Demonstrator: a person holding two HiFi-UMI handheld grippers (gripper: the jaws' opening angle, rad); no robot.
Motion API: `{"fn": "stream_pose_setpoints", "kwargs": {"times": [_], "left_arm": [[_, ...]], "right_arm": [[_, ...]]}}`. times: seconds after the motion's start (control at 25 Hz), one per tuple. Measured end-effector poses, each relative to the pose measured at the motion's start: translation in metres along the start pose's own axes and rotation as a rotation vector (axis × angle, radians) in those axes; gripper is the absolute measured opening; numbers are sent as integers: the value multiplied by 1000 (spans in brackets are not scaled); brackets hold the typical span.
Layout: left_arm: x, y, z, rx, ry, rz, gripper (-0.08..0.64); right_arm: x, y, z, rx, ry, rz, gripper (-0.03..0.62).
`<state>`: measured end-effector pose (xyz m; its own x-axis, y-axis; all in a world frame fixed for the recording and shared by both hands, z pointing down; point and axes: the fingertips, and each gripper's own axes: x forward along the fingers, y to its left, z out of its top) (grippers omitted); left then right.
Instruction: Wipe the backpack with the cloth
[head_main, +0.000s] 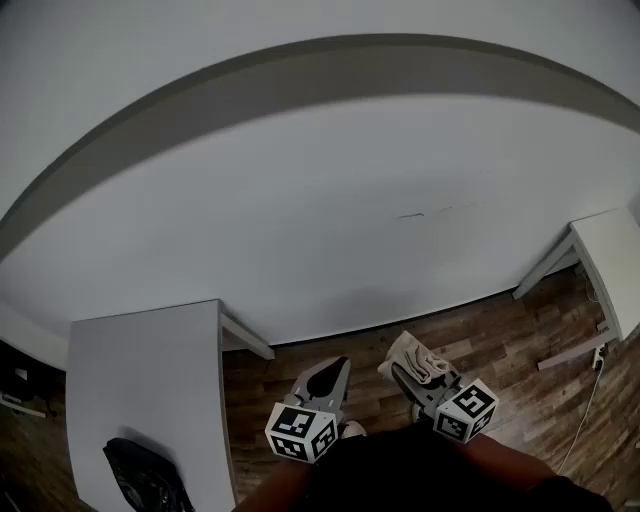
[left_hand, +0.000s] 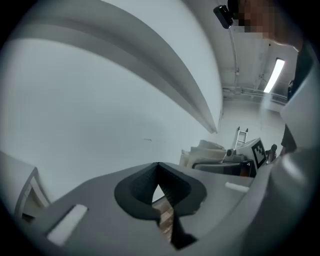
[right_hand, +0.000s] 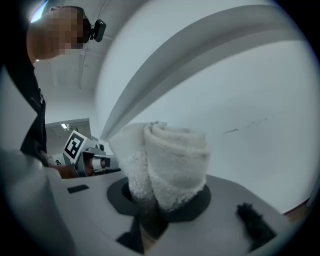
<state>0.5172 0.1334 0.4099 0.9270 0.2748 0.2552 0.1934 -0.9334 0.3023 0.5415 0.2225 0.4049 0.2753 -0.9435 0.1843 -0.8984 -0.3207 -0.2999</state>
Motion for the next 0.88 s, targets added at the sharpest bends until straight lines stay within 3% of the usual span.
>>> {"fn": "stream_pose_setpoints", "kwargs": {"times": [0.24,0.44,0.72,0.88], "left_arm": [[-23,18,-7,-28,-9,42,6],[-50,34,-5,-65,-55,130,6],[-101,60,-10,-134,-140,347,6],[-122,51,-15,-145,-176,464,6]], "right_arm": [[19,22,-9,-14,15,47,84],[41,44,-9,-31,38,152,84],[65,75,-14,-81,94,346,84],[64,83,-18,-107,143,451,84]]}}
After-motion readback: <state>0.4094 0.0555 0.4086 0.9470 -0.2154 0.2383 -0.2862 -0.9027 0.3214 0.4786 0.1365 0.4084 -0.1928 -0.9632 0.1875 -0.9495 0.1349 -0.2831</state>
